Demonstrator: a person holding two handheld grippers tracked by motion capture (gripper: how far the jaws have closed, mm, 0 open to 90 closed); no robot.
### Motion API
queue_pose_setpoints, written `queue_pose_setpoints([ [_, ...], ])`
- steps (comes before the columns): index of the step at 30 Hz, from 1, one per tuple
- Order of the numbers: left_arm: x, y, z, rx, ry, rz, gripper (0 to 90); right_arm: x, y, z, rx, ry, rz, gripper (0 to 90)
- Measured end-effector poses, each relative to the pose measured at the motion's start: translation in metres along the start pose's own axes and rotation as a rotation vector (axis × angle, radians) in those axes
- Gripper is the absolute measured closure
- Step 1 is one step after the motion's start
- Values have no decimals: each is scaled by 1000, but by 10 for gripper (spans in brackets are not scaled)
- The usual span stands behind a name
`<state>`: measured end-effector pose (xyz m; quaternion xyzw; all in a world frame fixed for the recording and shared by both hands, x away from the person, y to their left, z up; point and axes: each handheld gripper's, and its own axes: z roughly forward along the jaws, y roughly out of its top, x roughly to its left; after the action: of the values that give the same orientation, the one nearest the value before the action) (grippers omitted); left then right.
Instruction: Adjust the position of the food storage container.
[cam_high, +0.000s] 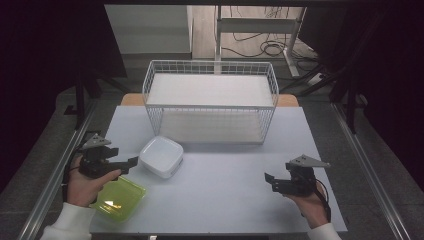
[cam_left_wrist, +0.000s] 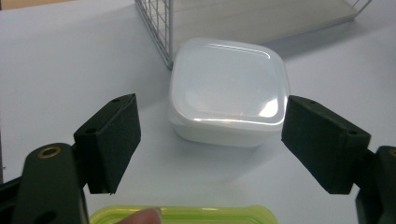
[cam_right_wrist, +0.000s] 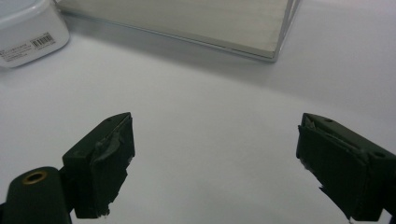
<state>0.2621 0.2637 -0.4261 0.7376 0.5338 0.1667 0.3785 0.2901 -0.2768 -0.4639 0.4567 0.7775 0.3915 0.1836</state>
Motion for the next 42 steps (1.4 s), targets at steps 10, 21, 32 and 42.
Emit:
queue_pose_setpoints([
  [10,-2,-1,2,11,-5,20,210,0,-5,4,33,10,0,121],
  [21,0,-7,-11,17,-18,5,267,12,-2,6,58,31,-25,143],
  [32,12,-9,-21,71,-41,-22,371,10,-4,3,66,34,-3,152],
  [42,43,-44,-45,151,-11,-80,609,10,-5,4,85,30,-1,157],
])
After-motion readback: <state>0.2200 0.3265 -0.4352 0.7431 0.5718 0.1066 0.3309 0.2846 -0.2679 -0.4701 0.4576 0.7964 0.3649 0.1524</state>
